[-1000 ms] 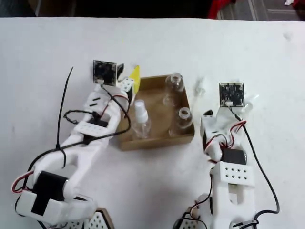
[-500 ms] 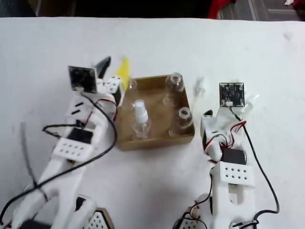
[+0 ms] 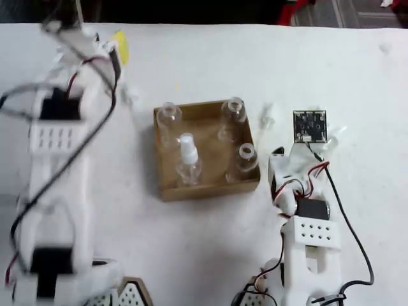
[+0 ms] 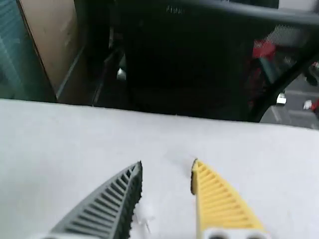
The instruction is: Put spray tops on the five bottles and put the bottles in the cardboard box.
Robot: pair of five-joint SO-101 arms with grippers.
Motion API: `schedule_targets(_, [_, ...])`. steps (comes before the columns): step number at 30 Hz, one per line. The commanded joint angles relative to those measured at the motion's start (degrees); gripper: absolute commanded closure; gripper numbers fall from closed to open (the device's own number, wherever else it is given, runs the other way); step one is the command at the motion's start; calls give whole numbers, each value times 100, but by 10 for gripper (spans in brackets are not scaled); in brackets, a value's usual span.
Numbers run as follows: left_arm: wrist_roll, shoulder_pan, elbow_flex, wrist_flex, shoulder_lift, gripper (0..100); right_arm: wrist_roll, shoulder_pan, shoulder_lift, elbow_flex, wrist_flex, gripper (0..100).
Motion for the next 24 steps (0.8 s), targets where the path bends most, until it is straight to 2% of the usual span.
schedule_targets(1, [44,-92,-2347,905,2264,849,62,-31,-75,-35,-136,789])
schedule_targets(11, [88,-92,-6734,2013,6554,849,62,-40,-66,-35,-136,789])
schedule_targets(18, [79,-259,-9688,2927,8523,826,62,-40,-66,-35,-136,789])
schedule_targets(24, [79,-330,-9802,2831,8998,817,62,-40,-57,-35,-136,789])
